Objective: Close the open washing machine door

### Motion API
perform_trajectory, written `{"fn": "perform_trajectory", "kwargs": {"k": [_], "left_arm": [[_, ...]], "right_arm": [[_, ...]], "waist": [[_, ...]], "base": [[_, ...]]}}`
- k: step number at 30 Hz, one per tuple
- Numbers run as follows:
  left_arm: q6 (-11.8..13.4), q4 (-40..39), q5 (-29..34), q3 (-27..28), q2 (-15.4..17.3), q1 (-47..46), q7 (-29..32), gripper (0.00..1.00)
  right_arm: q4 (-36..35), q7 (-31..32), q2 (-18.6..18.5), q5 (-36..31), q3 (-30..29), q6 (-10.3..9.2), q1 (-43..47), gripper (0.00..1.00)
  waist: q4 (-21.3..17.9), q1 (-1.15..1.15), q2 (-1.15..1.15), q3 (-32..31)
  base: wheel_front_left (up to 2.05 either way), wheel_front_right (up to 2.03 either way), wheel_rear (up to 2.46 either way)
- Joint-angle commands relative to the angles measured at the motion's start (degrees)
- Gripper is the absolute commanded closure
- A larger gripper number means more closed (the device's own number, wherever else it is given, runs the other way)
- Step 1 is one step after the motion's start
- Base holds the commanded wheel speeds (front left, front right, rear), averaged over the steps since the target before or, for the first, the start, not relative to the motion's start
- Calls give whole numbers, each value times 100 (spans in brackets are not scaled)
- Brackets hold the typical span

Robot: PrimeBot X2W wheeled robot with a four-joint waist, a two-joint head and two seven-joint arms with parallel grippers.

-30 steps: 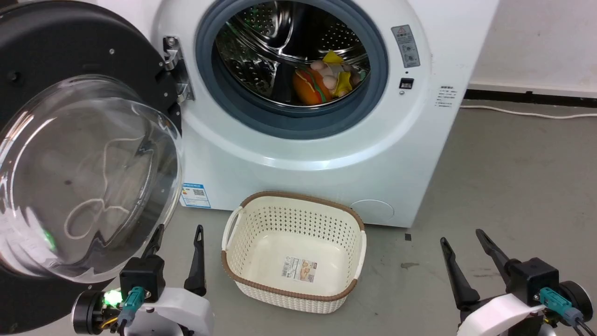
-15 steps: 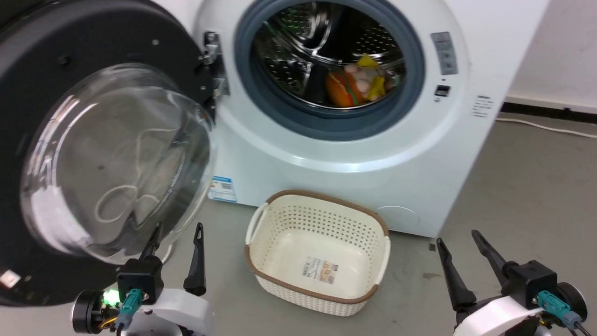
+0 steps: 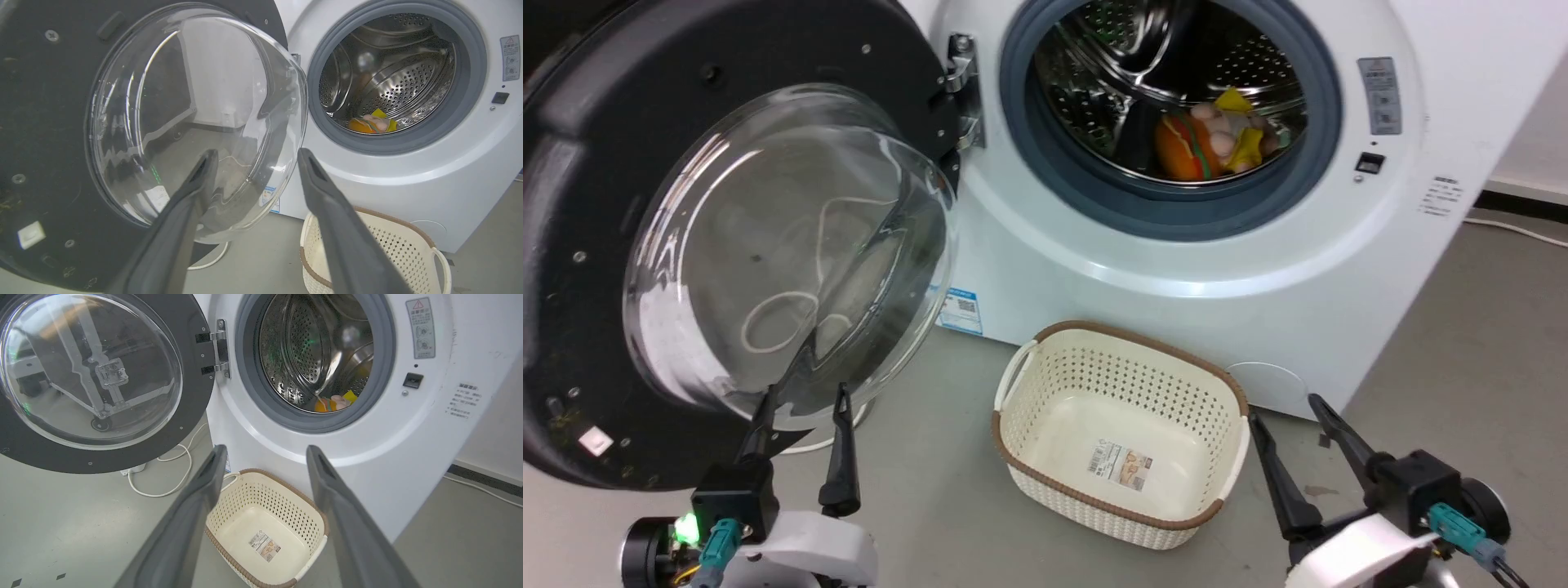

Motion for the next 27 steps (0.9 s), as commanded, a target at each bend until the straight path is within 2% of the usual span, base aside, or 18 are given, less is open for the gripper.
{"fn": "perform_trajectory", "kwargs": {"k": [1, 27], "left_arm": [[41, -52, -33, 40, 1, 105, -63, 0], [300, -306, -194, 9, 0, 294, -374, 0]], "right_arm": [[38, -62, 1, 20, 60, 2, -120, 0], [244, -372, -81, 104, 413, 3, -258, 0]], "waist": [[59, 0, 0, 26], [704, 0, 0, 75]], "base": [[-7, -7, -7], [-8, -8, -8]]}}
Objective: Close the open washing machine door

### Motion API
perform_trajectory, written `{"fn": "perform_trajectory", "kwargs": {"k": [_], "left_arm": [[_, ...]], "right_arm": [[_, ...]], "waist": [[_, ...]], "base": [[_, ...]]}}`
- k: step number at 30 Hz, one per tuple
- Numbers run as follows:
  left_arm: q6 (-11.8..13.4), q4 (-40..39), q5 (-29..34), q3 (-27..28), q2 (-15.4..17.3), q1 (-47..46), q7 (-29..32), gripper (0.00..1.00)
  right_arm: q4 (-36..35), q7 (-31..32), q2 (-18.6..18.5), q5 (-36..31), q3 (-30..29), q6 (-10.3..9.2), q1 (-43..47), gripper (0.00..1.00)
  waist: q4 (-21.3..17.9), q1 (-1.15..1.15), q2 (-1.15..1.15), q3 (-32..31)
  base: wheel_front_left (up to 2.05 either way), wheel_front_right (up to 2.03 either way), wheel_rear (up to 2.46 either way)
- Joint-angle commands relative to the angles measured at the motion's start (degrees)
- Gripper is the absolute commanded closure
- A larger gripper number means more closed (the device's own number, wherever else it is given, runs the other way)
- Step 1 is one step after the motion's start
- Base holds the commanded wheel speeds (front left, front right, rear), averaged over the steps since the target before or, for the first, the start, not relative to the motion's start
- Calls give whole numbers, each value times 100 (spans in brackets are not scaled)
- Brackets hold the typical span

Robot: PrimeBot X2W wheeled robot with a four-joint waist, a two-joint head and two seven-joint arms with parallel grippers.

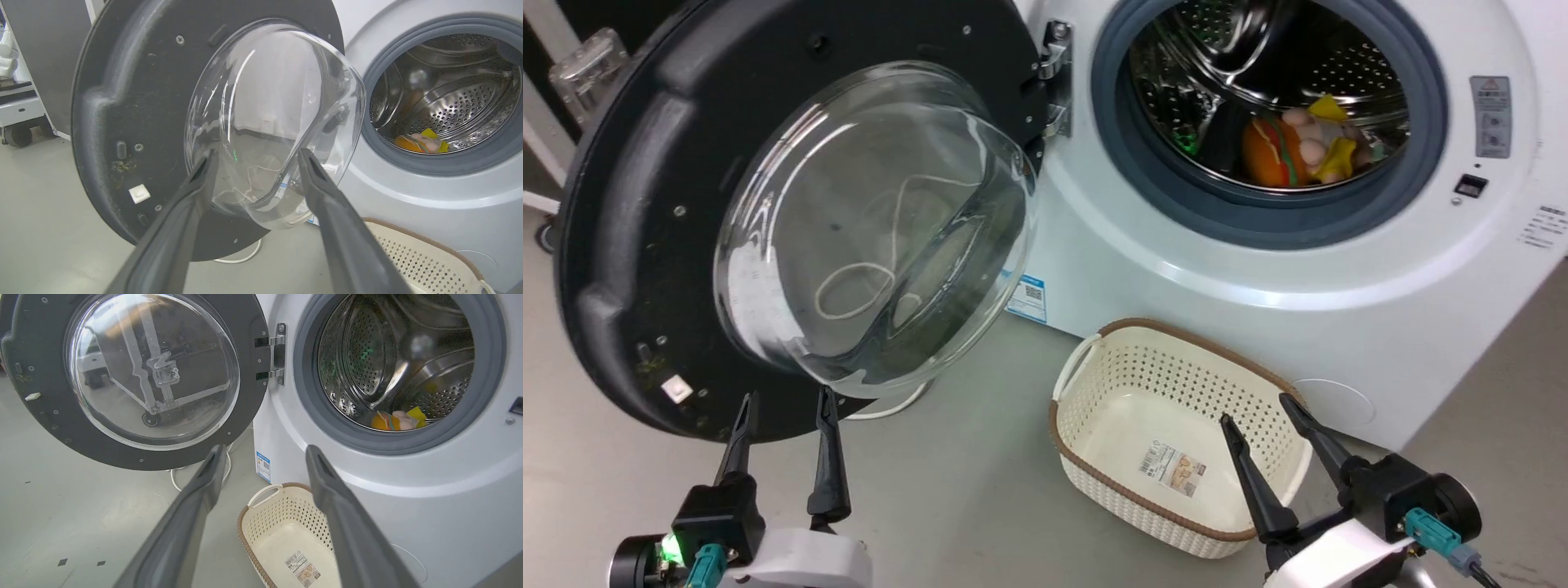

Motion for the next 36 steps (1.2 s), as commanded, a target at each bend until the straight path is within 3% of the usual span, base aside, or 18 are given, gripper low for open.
{"fn": "perform_trajectory", "kwargs": {"k": [1, 15, 16, 17, 18, 22, 28, 33, 36], "left_arm": [[28, -29, -32, 25, 1, 87, -54, 0], [31, 8, -255, 49, 1, 146, -222, 0], [22, -5, -258, 55, 1, 143, -234, 24], [9, -24, -262, 66, 1, 138, -246, 74], [-10, -55, -277, 83, 1, 130, -258, 100], [-59, -243, -318, 255, 6, 73, -306, 100], [-334, -480, -368, 601, 124, -301, -377, 100], [-629, -333, -1033, 1179, 368, -984, -437, 100], [-702, 19, -1898, 1681, 556, -1569, -232, 100]], "right_arm": [[23, -51, -35, 54, 34, 3, -102, 0], [110, -218, -77, 111, 195, 3, -138, 0], [115, -230, -78, 113, 200, 3, -138, 0], [120, -242, -79, 114, 205, 3, -139, 0], [125, -254, -80, 114, 210, 3, -139, 0], [148, -301, -85, 92, 196, 3, -126, 0], [106, -373, -118, -13, 126, 4, -75, 0], [17, -432, -194, -95, 30, 4, 16, 0], [-53, -468, -215, -138, 9, 4, 19, 0]], "waist": [[32, 0, 0, 5], [390, 0, 0, 49], [416, 0, 0, 54], [443, 0, 0, 59], [470, 0, 0, 64], [570, 0, 0, 103], [715, 0, 0, 287], [837, 0, 0, 462], [817, 0, 0, 608]], "base": [[0, 0, 0], [0, 0, 0], [0, 0, 0], [0, 0, 0], [0, 0, 0], [0, 0, 0], [0, 0, 0], [0, 0, 0], [0, 0, 0]]}}
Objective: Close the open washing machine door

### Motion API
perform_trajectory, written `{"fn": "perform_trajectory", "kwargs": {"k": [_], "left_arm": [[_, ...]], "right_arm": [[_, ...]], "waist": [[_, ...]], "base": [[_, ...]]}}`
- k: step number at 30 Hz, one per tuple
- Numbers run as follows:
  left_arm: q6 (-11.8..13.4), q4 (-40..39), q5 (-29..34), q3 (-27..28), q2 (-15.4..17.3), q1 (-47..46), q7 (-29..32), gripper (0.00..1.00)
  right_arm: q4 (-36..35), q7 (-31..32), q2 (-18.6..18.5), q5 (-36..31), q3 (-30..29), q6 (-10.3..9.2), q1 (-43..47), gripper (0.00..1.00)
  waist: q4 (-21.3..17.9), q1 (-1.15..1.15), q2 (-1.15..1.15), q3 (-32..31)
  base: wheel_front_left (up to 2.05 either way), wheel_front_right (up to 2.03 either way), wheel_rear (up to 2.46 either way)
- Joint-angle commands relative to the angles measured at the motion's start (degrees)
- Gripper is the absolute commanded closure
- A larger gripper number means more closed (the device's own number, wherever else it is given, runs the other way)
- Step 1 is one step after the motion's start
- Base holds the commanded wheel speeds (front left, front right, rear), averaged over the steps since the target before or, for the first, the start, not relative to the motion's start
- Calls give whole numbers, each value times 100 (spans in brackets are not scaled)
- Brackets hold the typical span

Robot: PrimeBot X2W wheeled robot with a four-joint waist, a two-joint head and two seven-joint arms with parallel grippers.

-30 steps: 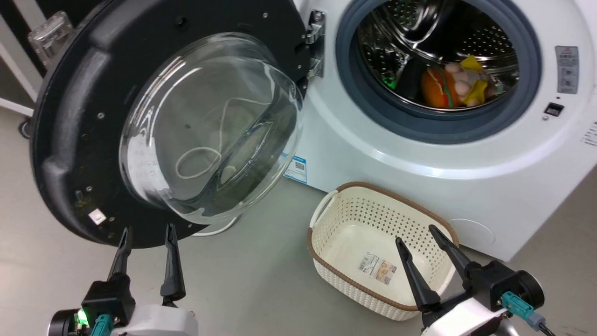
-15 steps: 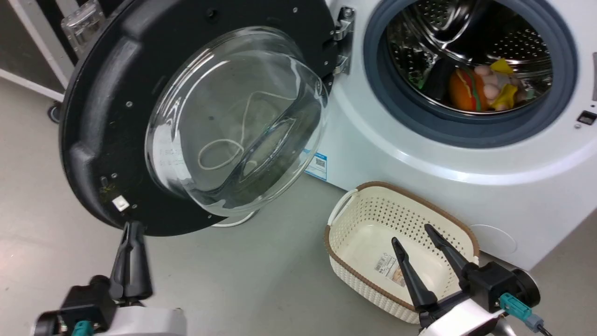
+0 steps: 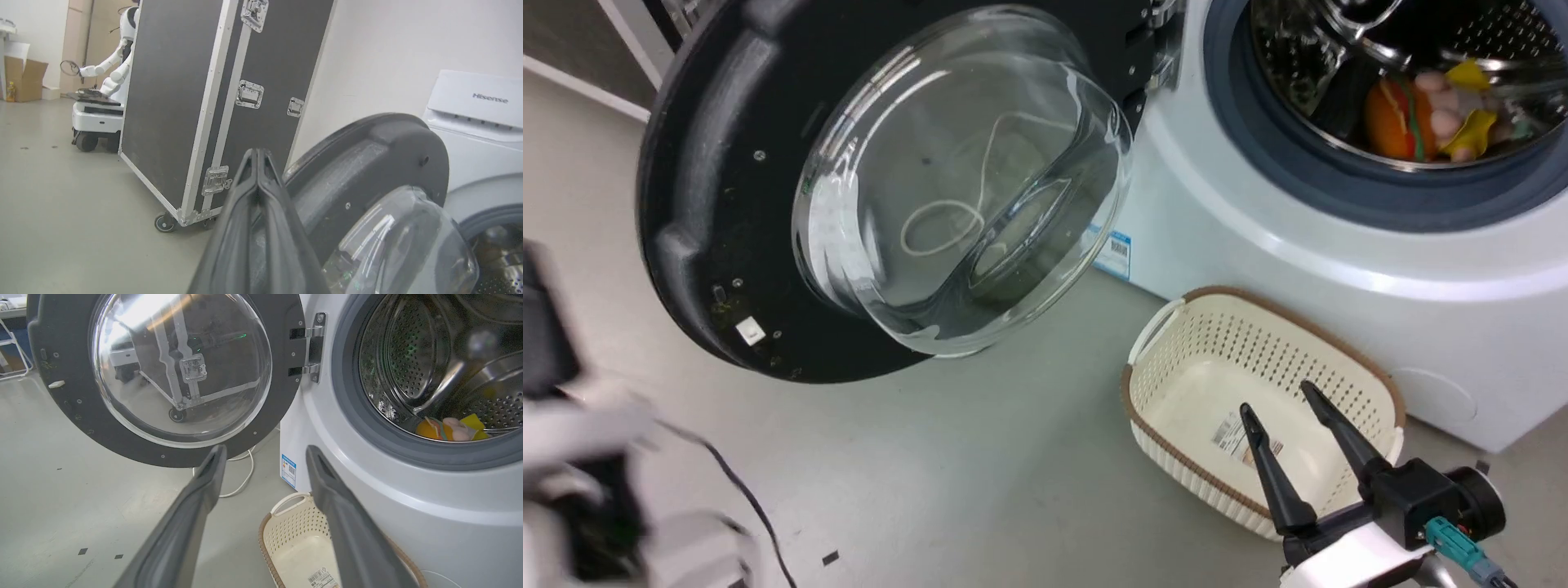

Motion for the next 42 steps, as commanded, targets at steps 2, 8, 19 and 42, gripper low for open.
{"fn": "perform_trajectory", "kwargs": {"k": [2, 8, 19, 42], "left_arm": [[-16, 283, -744, 367, 146, -510, 378, 100], [221, 1418, -2548, 1038, 690, -1712, 1908, 100], [428, 3053, -4549, 1427, 1067, -2689, 4166, 100], [586, 408, -5971, 225, -270, -293, 7431, 100]], "right_arm": [[-44, -71, -57, -34, 26, 4, -5, 0], [-65, -143, -198, -21, 189, 4, -143, 0], [23, -253, -388, 37, 330, 5, -387, 0], [237, -253, -76, -16, -575, 5, -297, 0]], "waist": [[-56, 0, 0, 181], [-116, 0, 0, 530], [-211, 0, 0, 843], [-544, 0, 0, -78]], "base": [[0, 0, 0], [0, 0, 0], [0, 0, 0], [0, 0, 0]]}}
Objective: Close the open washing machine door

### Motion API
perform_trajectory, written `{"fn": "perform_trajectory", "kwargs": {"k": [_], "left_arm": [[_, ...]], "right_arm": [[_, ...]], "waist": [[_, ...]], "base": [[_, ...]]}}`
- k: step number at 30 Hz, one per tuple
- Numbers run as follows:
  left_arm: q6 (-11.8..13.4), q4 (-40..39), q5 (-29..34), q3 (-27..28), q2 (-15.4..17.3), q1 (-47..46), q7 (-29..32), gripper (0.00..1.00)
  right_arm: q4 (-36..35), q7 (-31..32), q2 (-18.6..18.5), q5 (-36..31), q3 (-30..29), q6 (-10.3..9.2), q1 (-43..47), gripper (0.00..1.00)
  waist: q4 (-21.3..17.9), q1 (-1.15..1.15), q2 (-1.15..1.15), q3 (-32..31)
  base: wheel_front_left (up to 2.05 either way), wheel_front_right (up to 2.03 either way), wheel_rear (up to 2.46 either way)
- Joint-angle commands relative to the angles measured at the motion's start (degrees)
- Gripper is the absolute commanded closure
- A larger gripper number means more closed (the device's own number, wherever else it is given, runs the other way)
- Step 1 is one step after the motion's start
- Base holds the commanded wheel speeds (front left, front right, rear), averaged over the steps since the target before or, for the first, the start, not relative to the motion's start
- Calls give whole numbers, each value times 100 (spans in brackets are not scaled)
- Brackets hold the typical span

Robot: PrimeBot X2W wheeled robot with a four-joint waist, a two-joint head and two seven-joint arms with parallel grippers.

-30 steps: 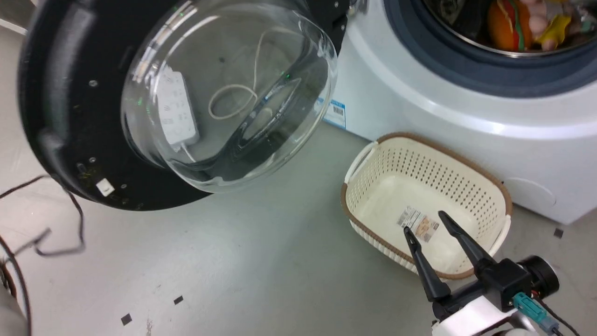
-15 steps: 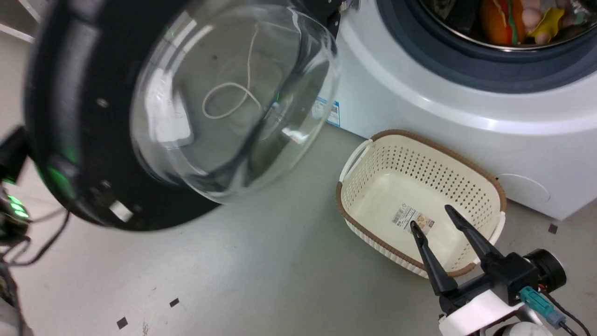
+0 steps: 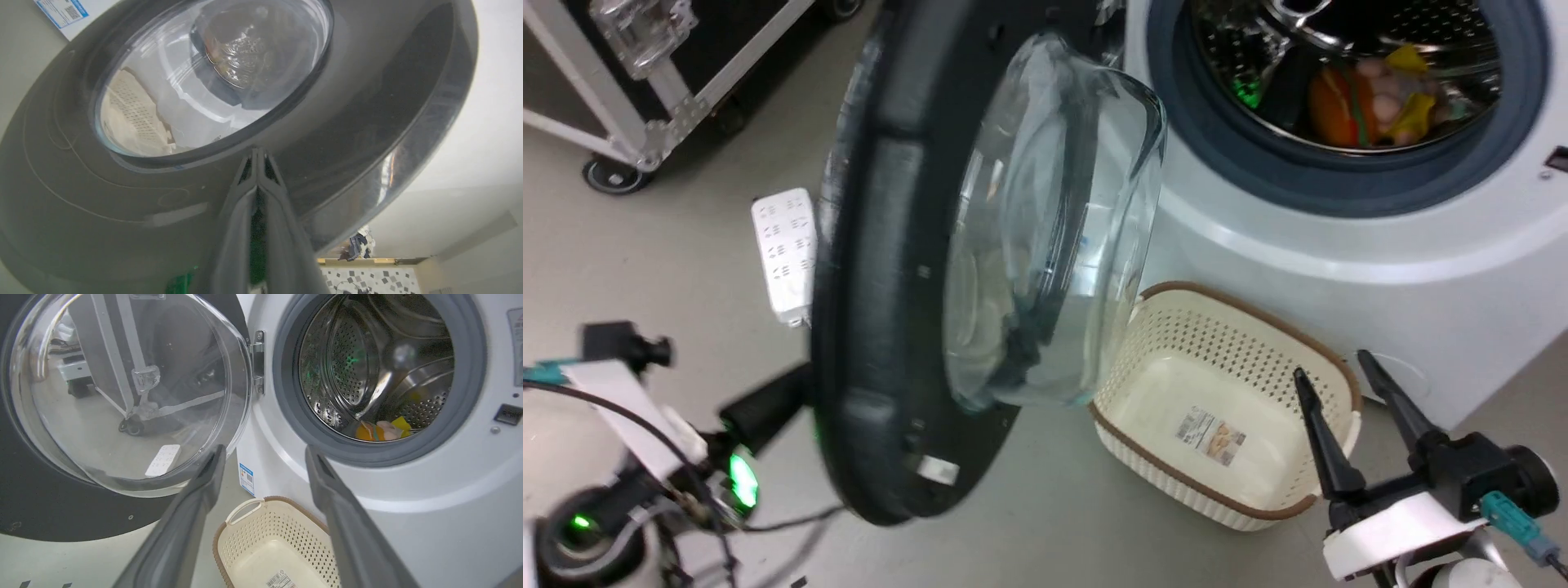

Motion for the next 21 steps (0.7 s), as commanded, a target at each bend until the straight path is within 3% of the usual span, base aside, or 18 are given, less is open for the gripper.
{"fn": "perform_trajectory", "kwargs": {"k": [1, 6, 13, 15, 18, 19, 20, 21], "left_arm": [[38, -167, -81, -159, -143, 184, 25, 100], [86, -471, -410, -723, -312, 574, -205, 100], [-116, -500, -1084, -1821, -328, 1016, -1022, 100], [-263, -353, -1230, -2322, -329, 1061, -1535, 100], [-363, -213, -1310, -2601, -329, 1011, -1861, 100], [-460, -62, -1398, -2848, -329, 907, -2159, 100], [-460, -62, -1398, -2848, -329, 907, -2159, 100], [-549, 92, -1418, -3047, -329, 763, -2445, 100]], "right_arm": [[4, -26, 34, -34, -97, 5, 25, 0], [-13, -26, 88, -115, -346, 5, 51, 0], [-101, -26, 159, -227, -618, 5, -25, 0], [-228, -26, 220, -161, -787, 5, -73, 0], [-312, -26, 251, -167, -869, 5, -103, 0], [-381, -26, 278, -158, -961, 5, -144, 0], [-381, -26, 278, -158, -961, 5, -144, 0], [-438, -26, 299, -156, -1050, 5, -194, 0]], "waist": [[-152, 1, 0, -110], [-505, 1, 0, -167], [-1182, 1, 0, -21], [-1583, 1, 0, 130], [-1868, 1, 0, 248], [-2180, 1, 0, 384], [-2180, 1, 0, 384], [-2501, 1, 0, 524]], "base": [[0, 0, 0], [0, 0, 0], [0, 0, 0], [0, 0, 0], [0, 0, 0], [0, 0, 0], [0, 0, 0], [0, 0, 0]]}}
